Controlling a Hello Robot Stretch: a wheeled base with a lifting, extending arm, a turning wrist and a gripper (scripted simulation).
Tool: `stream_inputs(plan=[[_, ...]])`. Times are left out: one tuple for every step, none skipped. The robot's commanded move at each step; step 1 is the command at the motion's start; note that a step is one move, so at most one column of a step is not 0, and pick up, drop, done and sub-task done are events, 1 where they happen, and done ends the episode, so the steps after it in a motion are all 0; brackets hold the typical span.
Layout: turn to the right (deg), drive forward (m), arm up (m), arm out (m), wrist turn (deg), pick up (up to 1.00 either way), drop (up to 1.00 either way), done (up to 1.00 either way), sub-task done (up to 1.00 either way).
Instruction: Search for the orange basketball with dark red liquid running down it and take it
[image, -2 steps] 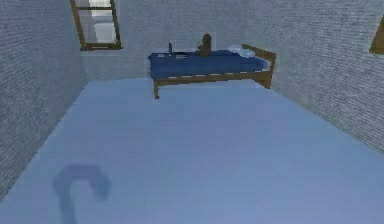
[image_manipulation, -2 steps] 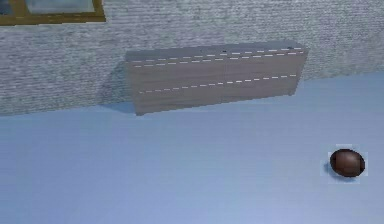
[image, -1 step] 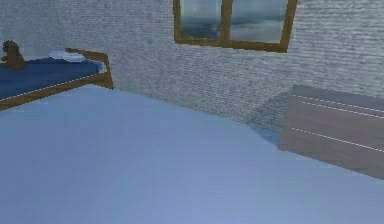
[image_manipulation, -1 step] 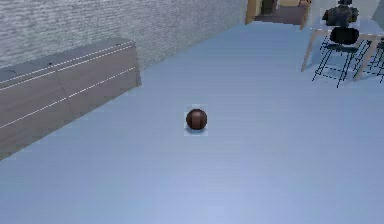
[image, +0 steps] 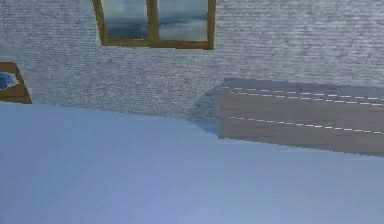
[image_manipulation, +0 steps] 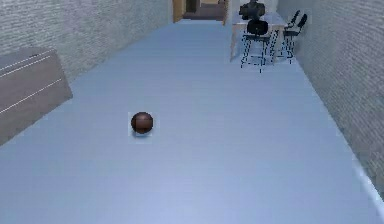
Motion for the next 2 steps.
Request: stream_inputs(plan=[[0.0,0.35,0.00,0.00,0.0,0.00,0.00,0.00,0.00],[45.0,0.00,0.00,0.00,0.0,0.00,0.00,0.00,0.00]])
